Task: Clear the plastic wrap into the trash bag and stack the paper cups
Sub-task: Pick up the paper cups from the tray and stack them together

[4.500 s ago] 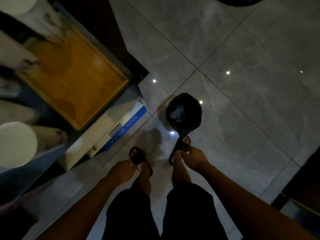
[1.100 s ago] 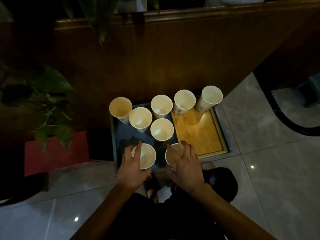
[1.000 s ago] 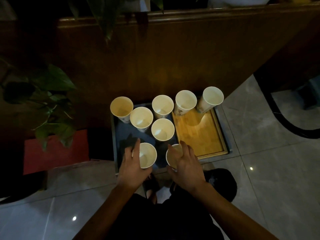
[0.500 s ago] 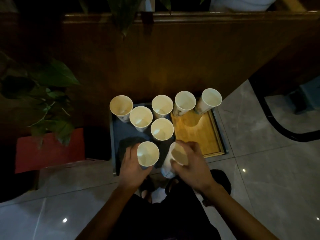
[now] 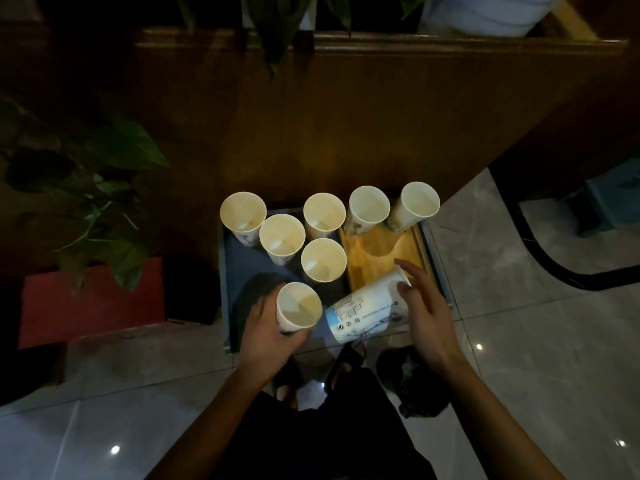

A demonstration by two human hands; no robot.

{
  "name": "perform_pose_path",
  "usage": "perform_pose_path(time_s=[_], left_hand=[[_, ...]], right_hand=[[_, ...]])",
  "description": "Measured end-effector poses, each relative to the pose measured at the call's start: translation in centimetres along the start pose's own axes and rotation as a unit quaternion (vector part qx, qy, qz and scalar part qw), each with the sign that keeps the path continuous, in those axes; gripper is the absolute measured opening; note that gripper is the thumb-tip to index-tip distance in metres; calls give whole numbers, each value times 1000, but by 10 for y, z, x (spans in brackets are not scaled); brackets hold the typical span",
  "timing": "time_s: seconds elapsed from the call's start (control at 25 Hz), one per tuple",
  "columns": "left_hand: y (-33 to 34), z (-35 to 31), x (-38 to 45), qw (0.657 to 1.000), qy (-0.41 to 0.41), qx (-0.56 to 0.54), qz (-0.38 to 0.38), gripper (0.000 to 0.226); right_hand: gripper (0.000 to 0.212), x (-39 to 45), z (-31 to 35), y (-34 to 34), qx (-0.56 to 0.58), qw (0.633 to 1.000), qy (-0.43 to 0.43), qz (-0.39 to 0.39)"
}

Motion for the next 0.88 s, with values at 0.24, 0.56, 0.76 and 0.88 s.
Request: perform_pose_path(time_s=[0.24, 0.56, 0.76, 0.88], left_hand=[[-20, -14, -26, 999, 8, 32, 25, 98], [-18, -27, -44, 997, -3, -13, 78, 103], [-4, -39, -49, 992, -2, -15, 122, 101], [-4, -40, -50, 993, -2, 3, 119, 97]], right_hand=[[36, 2, 14, 10, 24, 1000, 3, 16], [39, -4, 21, 35, -7, 999, 3, 33], [34, -8, 20, 48, -31, 998, -1, 55], [48, -11, 21, 58, -62, 995, -23, 75]])
Point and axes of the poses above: each hand's wrist, its own x-axis towards the middle knuckle, its own y-axis out of the palm, z = x × y, the point moved 10 cm from there along x, towards the middle knuckle, and after that the axes turned 8 degrees about -y, right-handed, at the moved point
